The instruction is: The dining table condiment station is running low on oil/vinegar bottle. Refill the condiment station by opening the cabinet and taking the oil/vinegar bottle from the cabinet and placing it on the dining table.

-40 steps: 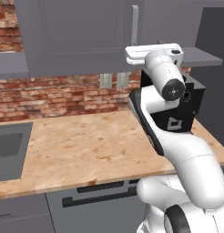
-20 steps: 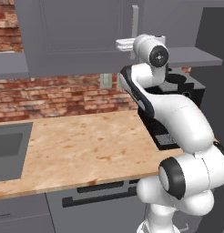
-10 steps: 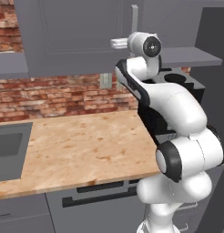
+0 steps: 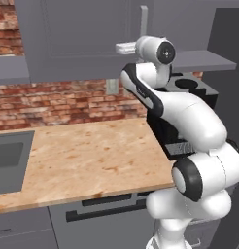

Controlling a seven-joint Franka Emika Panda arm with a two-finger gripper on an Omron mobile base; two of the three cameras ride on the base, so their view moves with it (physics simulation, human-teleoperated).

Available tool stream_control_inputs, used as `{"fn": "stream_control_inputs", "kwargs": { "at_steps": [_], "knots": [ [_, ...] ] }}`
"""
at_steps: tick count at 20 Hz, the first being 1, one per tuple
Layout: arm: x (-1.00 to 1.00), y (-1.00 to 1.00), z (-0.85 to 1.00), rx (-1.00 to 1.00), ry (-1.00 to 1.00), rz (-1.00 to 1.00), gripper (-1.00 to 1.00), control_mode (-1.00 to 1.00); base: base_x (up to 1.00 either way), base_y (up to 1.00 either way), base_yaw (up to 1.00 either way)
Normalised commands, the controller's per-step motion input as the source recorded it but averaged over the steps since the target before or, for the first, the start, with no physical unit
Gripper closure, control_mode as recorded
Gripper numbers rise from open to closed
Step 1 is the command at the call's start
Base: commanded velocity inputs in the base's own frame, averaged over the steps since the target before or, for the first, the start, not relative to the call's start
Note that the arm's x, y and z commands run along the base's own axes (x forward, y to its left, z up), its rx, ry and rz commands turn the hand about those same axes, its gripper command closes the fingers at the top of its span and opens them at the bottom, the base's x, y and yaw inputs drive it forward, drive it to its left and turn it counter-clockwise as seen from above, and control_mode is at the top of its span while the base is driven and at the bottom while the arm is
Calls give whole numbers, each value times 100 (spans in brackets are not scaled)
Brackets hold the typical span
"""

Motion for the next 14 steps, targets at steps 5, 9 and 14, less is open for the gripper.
{"fn": "stream_control_inputs", "kwargs": {
  "at_steps": [5,9,14],
  "knots": [
    [-85,72,-9,0,-5,12,100,-100,0,0,0],
    [-100,93,0,0,0,13,100,-100,0,0,0],
    [-100,96,0,0,2,5,100,-100,0,0,0]
  ]
}}
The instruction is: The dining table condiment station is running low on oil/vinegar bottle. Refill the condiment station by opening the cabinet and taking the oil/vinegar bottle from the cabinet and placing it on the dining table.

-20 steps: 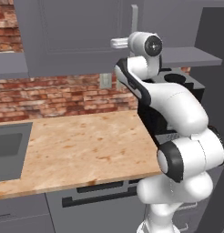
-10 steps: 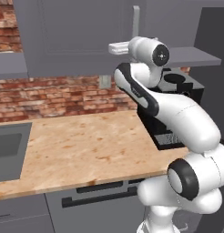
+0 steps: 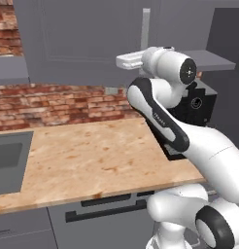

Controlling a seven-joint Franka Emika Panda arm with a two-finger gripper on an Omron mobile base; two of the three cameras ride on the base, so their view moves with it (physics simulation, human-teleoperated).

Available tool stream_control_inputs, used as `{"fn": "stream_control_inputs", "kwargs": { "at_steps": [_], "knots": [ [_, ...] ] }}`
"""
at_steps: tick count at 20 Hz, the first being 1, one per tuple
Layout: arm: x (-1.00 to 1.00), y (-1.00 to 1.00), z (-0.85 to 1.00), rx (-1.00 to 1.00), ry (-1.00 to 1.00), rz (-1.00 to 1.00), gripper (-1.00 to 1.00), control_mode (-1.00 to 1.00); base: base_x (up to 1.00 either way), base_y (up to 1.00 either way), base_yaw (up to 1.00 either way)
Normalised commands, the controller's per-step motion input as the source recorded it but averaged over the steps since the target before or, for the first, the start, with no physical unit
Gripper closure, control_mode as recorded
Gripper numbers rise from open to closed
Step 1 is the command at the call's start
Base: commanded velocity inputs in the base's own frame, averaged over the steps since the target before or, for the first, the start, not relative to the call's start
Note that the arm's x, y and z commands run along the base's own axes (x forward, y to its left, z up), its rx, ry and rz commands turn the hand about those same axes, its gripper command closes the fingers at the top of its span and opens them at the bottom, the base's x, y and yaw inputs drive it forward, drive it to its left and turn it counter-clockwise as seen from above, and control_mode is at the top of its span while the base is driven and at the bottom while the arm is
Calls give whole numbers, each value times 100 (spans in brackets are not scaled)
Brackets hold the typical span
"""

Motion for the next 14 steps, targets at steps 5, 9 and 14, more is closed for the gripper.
{"fn": "stream_control_inputs", "kwargs": {
  "at_steps": [5,9,14],
  "knots": [
    [-100,96,-10,0,0,2,100,-100,0,0,0],
    [-100,95,-20,0,0,1,100,-100,0,0,0],
    [-64,72,-28,-6,2,5,-100,-100,0,0,0]
  ]
}}
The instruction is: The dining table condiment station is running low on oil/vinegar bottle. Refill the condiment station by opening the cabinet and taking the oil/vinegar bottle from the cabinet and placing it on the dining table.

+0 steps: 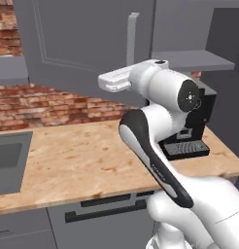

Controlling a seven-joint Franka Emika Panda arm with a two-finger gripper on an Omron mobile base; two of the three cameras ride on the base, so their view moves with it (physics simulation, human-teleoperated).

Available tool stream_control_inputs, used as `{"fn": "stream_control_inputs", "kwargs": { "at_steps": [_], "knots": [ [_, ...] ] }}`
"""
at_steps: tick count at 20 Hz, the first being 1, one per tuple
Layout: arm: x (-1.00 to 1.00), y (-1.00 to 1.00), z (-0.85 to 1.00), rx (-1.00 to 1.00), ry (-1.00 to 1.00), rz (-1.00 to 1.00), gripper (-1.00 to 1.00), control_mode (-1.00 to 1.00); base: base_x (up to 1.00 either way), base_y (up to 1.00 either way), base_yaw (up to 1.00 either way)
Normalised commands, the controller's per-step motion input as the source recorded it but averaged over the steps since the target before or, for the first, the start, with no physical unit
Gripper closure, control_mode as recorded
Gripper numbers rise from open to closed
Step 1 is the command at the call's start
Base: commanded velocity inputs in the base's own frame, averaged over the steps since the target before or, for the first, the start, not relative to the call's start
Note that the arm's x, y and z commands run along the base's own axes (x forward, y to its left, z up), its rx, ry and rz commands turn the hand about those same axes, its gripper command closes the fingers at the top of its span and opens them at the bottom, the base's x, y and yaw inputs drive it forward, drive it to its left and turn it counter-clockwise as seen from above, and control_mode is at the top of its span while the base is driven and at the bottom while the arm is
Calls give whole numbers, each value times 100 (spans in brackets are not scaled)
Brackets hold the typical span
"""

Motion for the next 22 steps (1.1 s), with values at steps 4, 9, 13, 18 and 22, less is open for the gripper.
{"fn": "stream_control_inputs", "kwargs": {
  "at_steps": [4,9,13,18,22],
  "knots": [
    [-77,-82,0,19,0,0,-100,-100,0,0,0],
    [-39,-100,0,29,0,0,-100,-100,0,0,0],
    [16,-99,-4,22,4,13,-100,-100,0,0,0],
    [42,-70,-30,17,7,25,-100,-100,0,0,0],
    [62,-16,-12,15,15,16,-100,-100,0,0,0]
  ]
}}
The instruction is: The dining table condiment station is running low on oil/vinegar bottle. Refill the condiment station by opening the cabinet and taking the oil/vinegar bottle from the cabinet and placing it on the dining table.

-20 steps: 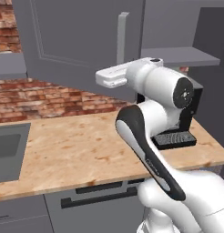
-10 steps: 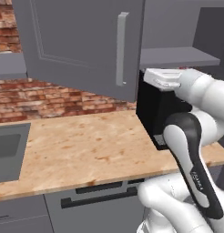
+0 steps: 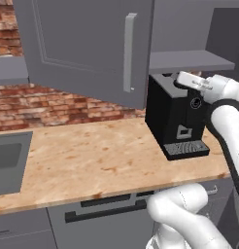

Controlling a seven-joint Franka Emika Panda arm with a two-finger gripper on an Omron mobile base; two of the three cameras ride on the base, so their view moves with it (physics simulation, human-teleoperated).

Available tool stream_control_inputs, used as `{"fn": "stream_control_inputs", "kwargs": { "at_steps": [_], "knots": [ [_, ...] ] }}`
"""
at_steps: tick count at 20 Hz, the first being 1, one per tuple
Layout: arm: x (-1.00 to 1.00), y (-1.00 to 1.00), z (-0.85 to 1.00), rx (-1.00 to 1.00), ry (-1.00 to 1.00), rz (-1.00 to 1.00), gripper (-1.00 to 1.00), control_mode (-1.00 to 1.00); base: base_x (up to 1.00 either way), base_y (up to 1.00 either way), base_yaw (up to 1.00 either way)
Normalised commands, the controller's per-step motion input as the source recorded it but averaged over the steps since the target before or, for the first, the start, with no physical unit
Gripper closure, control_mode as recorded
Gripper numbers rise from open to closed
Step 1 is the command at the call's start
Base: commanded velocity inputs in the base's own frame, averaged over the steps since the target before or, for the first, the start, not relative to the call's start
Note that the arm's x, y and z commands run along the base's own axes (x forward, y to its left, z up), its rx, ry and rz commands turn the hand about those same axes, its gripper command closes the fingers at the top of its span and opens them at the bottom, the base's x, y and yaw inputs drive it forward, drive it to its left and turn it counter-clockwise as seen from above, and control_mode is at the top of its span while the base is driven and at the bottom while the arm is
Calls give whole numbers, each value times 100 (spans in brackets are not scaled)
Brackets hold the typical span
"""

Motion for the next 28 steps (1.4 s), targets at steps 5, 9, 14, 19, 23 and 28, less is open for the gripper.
{"fn": "stream_control_inputs", "kwargs": {
  "at_steps": [5,9,14,19,23,28],
  "knots": [
    [80,22,-3,7,27,17,-100,-100,0,0,0],
    [42,47,0,0,20,23,-100,-100,0,0,0],
    [-14,77,0,-1,1,20,-100,-100,0,0,0],
    [-62,85,0,-6,-8,17,-100,-100,0,0,0],
    [-76,91,0,-10,-19,9,-100,-100,0,0,0],
    [-39,99,-5,-11,-12,4,-100,-100,0,0,0]
  ]
}}
